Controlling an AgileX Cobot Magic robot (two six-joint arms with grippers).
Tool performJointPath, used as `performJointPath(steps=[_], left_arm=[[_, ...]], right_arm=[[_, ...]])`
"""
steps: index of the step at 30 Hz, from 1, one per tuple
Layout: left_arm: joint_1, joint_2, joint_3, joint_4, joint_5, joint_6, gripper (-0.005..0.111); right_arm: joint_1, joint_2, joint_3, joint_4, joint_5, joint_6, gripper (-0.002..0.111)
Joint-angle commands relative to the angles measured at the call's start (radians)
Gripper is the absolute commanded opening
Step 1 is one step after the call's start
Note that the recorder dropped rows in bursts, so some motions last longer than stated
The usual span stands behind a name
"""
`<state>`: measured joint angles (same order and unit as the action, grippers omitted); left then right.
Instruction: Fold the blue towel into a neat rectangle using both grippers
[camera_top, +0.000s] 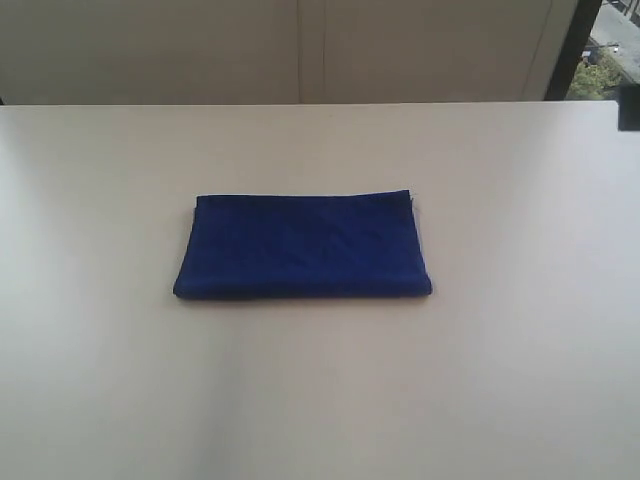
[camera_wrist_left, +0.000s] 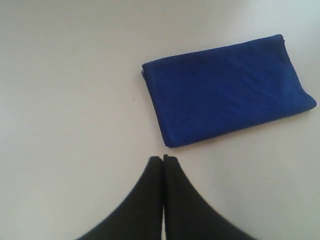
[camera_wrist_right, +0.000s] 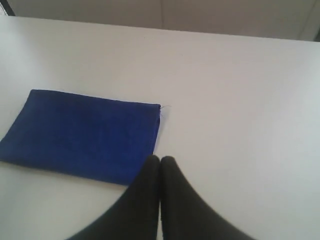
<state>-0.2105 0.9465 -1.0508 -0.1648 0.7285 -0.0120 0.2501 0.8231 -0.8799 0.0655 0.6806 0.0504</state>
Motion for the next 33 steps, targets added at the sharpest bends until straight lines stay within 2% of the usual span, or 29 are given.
performJointPath(steps=[1,4,6,26,33], left_arm=[[-0.001,-0.109,0.134,-0.001,-0.149,0.012,0.000],[-0.001,-0.122,0.186,-0.001,-0.263,0.012,0.000],[-0.001,-0.120,0.192,-0.001,-0.271,0.012,0.000],[-0.001,-0.120,0.192,-0.001,-0.247,0.012,0.000],[-0.001,-0.120,0.192,-0.001,-0.246,0.012,0.000]], right_arm=[[-0.001,-0.117,0.127,-0.014,-0.136,-0.029,0.000],[-0.001,-0.141,0.210,-0.020,-0.317,-0.058,0.000],[-0.001,-0.143,0.239,-0.022,-0.368,-0.058,0.000],[-0.001,-0.145,0.243,-0.022,-0.367,-0.050,0.000],[-0.031,-0.240,0.270,-0.014,-0.369,-0.050,0.000]])
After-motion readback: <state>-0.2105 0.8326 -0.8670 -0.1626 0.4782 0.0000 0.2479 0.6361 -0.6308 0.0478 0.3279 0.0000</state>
